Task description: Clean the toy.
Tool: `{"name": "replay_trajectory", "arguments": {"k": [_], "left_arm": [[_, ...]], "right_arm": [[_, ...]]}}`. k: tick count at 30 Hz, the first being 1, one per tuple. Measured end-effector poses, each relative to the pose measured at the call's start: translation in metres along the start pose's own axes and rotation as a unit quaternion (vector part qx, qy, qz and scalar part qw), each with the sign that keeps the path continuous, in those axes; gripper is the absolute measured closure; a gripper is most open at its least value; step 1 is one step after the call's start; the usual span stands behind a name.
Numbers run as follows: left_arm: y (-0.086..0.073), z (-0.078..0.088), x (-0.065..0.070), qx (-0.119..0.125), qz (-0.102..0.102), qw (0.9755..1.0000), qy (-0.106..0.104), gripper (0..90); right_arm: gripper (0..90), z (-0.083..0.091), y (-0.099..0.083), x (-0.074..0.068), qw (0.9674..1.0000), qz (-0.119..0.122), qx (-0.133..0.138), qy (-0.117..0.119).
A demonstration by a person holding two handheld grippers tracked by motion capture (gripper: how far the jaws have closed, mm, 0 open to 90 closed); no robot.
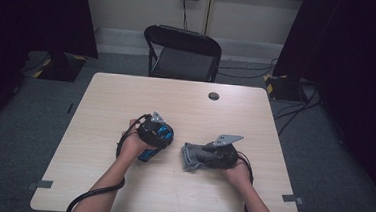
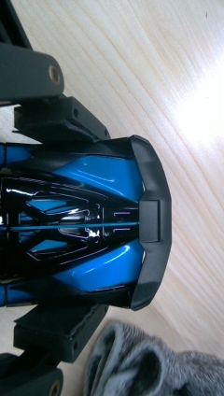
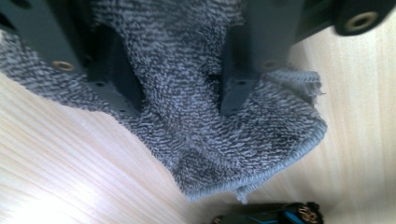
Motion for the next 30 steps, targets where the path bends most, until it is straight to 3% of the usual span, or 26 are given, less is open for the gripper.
{"name": "replay_trajectory", "arguments": {"k": [4, 8, 17, 25, 30], "left_arm": [[0.004, 0.009, 0.001, 0.024, 0.008, 0.9996, -0.007, 25.6], [0.013, 0.021, 0.004, 0.048, -0.003, 0.9987, -0.014, 25.6], [0.032, 0.044, 0.012, 0.083, -0.010, 0.9961, -0.028, 25.6], [0.044, 0.049, 0.036, 0.101, -0.026, 0.9927, -0.059, 25.6], [0.051, 0.044, 0.053, 0.107, -0.035, 0.9906, -0.079, 25.6]], "right_arm": [[68.0, 0.001, 0.001, 0.001, 0.9999, -0.006, -0.004, -0.014], [75.3, 0.000, 0.002, 0.000, 0.9997, -0.010, -0.004, -0.023], [78.8, 0.006, 0.011, 0.005, 0.9984, -0.047, -0.006, -0.029], [79.0, 0.040, 0.051, 0.030, 0.9929, -0.098, 0.035, -0.059], [79.1, 0.049, 0.079, 0.039, 0.9889, -0.108, 0.048, -0.090]]}}
Point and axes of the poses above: each handheld gripper's, and its own axes: z roughly backward along the jaws, y roughly out of its top, x roughly to its right, the point moved 6 cm from there along -z, roughly forward along the jaws, and after that the axes turned 8 degrees about -z, right-handed, at the moved point
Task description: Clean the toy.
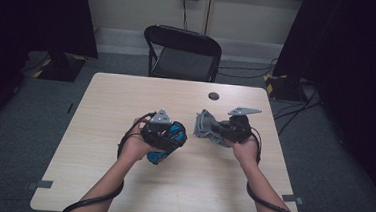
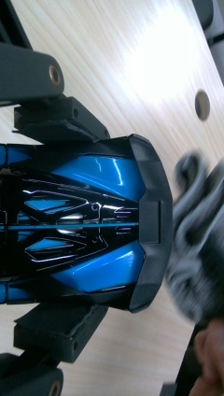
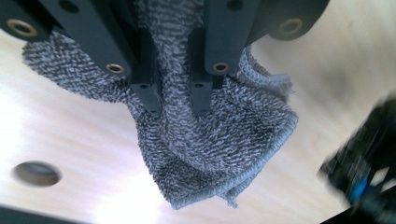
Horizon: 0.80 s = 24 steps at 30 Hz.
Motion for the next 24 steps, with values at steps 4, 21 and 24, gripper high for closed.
{"name": "replay_trajectory", "arguments": {"k": [4, 21, 24], "left_arm": [[0.003, -0.006, 0.008, 0.003, -0.004, 0.9999, -0.009, 25.6], [0.005, -0.016, -0.004, 0.000, 0.007, 0.9996, 0.026, 25.5], [0.003, -0.015, -0.009, -0.002, 0.008, 0.9994, 0.033, 25.6]], "right_arm": [[79.1, -0.005, 0.014, -0.006, 0.9998, -0.016, 0.004, 0.007], [79.5, -0.026, 0.018, -0.053, 0.9987, 0.007, -0.012, 0.049], [79.6, -0.024, 0.016, -0.053, 0.9982, 0.014, -0.016, 0.057]]}}
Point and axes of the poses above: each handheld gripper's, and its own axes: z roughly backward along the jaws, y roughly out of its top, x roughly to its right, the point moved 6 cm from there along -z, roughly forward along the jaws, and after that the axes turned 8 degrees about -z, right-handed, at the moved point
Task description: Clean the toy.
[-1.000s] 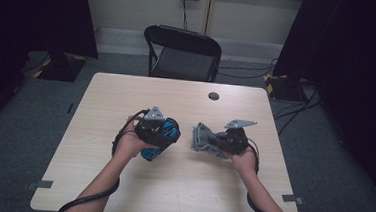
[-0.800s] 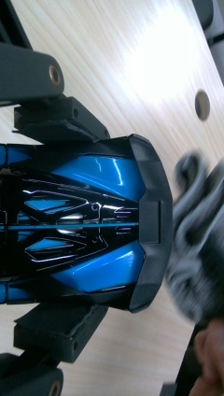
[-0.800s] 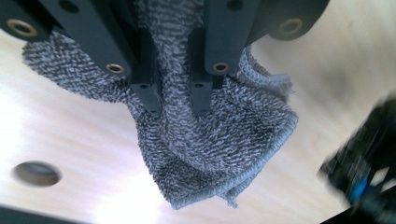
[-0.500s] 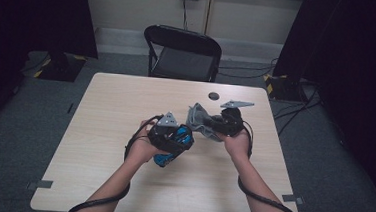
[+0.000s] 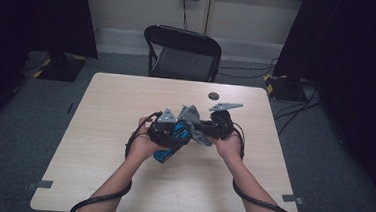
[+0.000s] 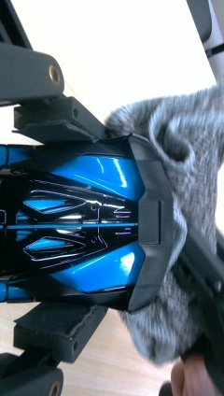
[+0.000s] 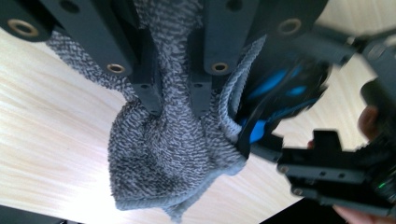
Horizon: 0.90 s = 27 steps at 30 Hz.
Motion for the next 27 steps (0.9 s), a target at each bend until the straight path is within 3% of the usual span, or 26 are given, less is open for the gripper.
{"name": "replay_trajectory", "arguments": {"k": [17, 27], "left_arm": [[-0.009, 0.006, -0.024, -0.019, 0.014, 0.9991, 0.035, 25.5], [-0.008, 0.012, -0.031, -0.012, 0.022, 0.9987, 0.045, 25.5]], "right_arm": [[79.6, 0.014, -0.024, -0.007, 0.9989, 0.032, -0.009, 0.033], [79.6, 0.018, -0.042, -0.008, 0.9978, 0.040, -0.025, 0.046]]}}
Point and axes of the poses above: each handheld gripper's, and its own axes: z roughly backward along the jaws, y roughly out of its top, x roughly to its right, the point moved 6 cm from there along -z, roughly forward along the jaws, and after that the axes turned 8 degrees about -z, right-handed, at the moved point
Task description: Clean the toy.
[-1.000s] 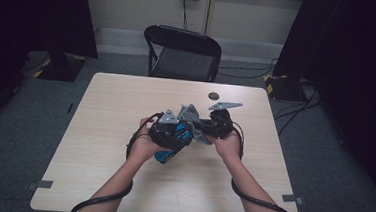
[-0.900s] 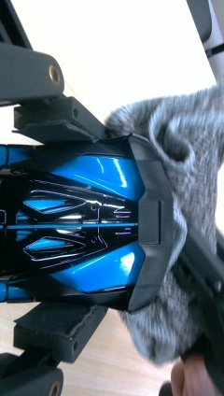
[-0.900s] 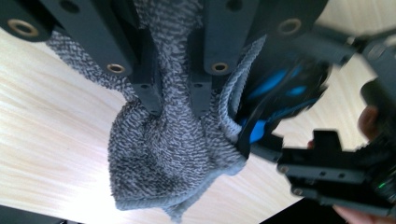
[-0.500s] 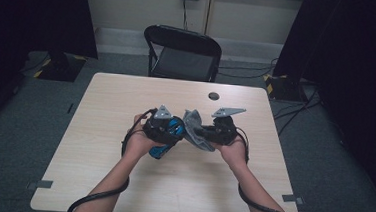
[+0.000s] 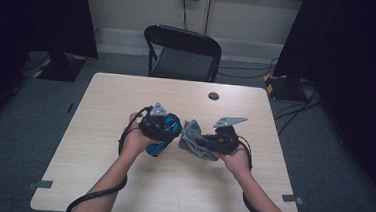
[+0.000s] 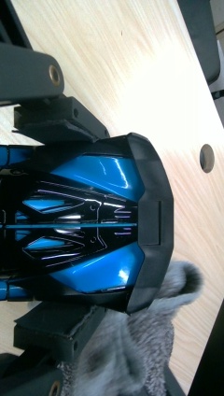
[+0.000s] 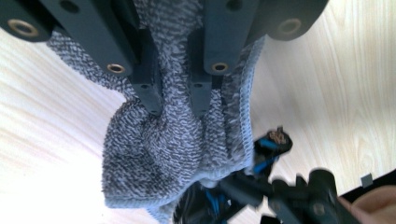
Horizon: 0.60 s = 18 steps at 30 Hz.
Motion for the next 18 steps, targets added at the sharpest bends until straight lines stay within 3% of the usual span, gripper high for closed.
{"name": "replay_trajectory", "arguments": {"k": [6, 12, 18], "left_arm": [[0.003, 0.005, 0.003, 0.006, -0.001, 1.0000, -0.007, 25.6], [0.007, 0.006, 0.012, 0.010, -0.008, 0.9997, -0.022, 25.6], [0.012, 0.004, 0.025, 0.015, -0.015, 0.9988, -0.043, 25.5]], "right_arm": [[79.6, 0.009, 0.000, 0.022, 0.9989, -0.033, 0.014, -0.031], [79.6, 0.020, 0.019, 0.048, 0.9948, -0.059, 0.033, -0.075], [79.6, 0.020, 0.041, 0.052, 0.9930, -0.065, 0.043, -0.089]]}}
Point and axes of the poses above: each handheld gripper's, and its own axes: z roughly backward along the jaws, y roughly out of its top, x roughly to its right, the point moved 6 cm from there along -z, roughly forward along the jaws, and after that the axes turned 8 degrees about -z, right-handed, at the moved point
